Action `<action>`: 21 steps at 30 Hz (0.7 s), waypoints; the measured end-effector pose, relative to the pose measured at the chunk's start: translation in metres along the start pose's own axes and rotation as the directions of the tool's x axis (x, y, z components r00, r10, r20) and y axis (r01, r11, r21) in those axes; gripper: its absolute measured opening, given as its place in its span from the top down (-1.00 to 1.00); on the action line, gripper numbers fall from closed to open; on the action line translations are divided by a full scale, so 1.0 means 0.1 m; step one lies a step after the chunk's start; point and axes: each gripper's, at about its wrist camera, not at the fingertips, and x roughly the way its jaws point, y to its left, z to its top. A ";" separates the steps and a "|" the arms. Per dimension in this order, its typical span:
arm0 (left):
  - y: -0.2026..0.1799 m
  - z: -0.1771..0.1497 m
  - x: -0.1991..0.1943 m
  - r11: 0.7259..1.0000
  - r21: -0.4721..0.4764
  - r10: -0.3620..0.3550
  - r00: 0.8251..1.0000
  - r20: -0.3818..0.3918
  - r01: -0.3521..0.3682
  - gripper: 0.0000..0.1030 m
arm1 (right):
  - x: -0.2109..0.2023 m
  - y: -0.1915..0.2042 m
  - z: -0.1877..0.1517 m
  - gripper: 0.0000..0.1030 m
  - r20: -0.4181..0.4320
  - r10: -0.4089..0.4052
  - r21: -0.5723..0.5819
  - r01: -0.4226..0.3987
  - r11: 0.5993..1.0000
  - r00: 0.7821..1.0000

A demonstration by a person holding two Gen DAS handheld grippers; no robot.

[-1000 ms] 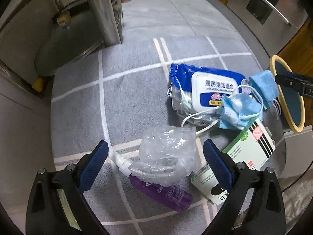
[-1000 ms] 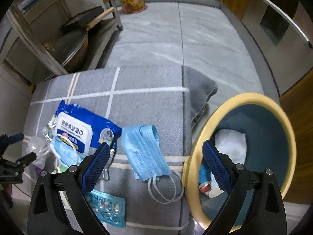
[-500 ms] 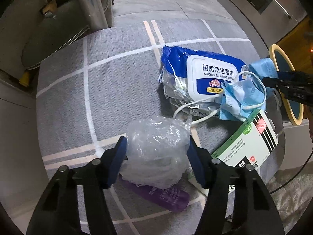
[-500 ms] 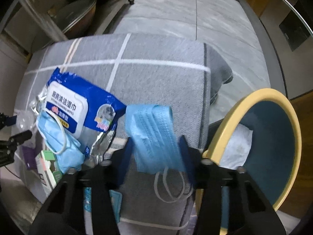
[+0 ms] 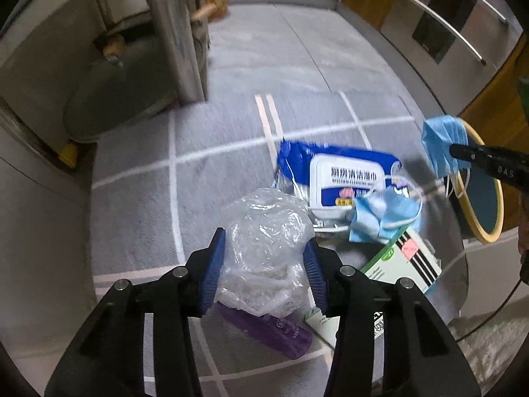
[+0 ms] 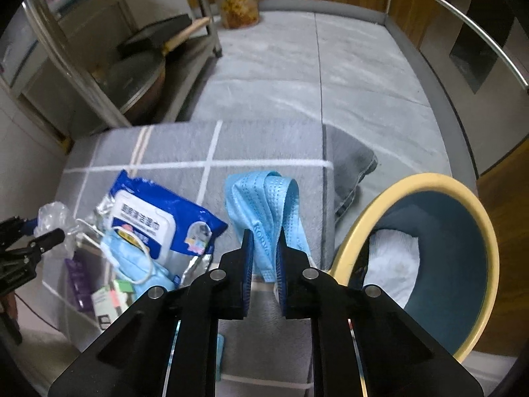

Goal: Collect trash
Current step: 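Carry the plastic bag and blue mask over the yellow-rimmed bin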

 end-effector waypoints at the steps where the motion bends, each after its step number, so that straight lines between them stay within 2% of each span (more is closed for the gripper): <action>1: 0.00 0.01 -0.04 1.000 0.001 0.008 1.000 0.012 -0.008 0.12 | -0.04 0.00 0.00 0.73 0.011 -0.003 -0.004 0.003 1.000 1.000; 6: -0.03 0.02 -0.34 1.000 -0.027 0.016 0.993 0.114 -0.013 0.12 | -0.23 -0.04 -0.02 0.73 0.075 0.006 0.011 -0.007 1.000 0.997; 9: -0.02 0.03 -0.55 0.999 -0.035 0.020 0.981 0.194 -0.014 0.12 | -0.37 -0.08 -0.05 0.73 0.112 0.007 0.029 -0.010 1.000 0.994; 16: -0.19 0.01 -0.81 1.000 -0.013 0.008 0.958 0.286 -0.004 0.12 | -0.67 -0.19 -0.13 0.73 0.192 0.026 0.075 -0.041 0.996 0.981; 21: -0.36 -0.02 -0.88 1.000 0.027 -0.016 0.953 0.303 0.008 0.12 | -0.78 -0.27 -0.21 0.73 0.210 0.021 0.089 -0.041 0.995 0.977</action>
